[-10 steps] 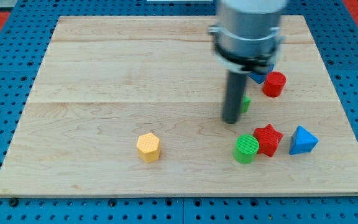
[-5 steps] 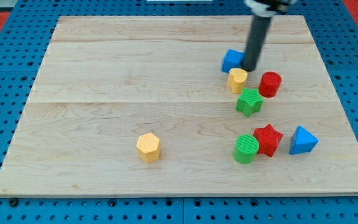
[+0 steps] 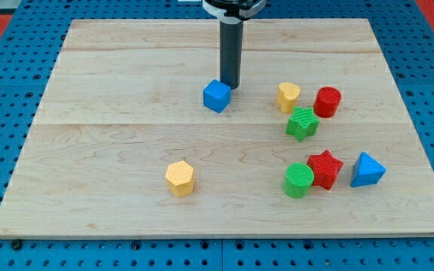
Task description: Move the blue cube to the top of the yellow hexagon
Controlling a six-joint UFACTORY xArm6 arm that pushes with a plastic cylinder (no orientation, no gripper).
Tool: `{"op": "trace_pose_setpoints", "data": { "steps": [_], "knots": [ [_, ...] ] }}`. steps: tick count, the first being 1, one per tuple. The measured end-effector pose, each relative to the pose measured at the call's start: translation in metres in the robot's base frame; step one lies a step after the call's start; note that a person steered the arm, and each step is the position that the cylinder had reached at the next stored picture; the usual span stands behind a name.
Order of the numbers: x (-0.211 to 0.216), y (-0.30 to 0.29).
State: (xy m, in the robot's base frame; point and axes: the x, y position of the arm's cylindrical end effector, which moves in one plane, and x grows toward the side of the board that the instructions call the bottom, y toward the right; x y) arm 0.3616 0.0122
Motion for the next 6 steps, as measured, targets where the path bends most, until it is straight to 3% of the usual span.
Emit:
{"op": "trace_pose_setpoints", "data": {
  "steps": [2, 6],
  "knots": [
    [0.083, -0.081],
    [0.093, -0.040]
  ]
}}
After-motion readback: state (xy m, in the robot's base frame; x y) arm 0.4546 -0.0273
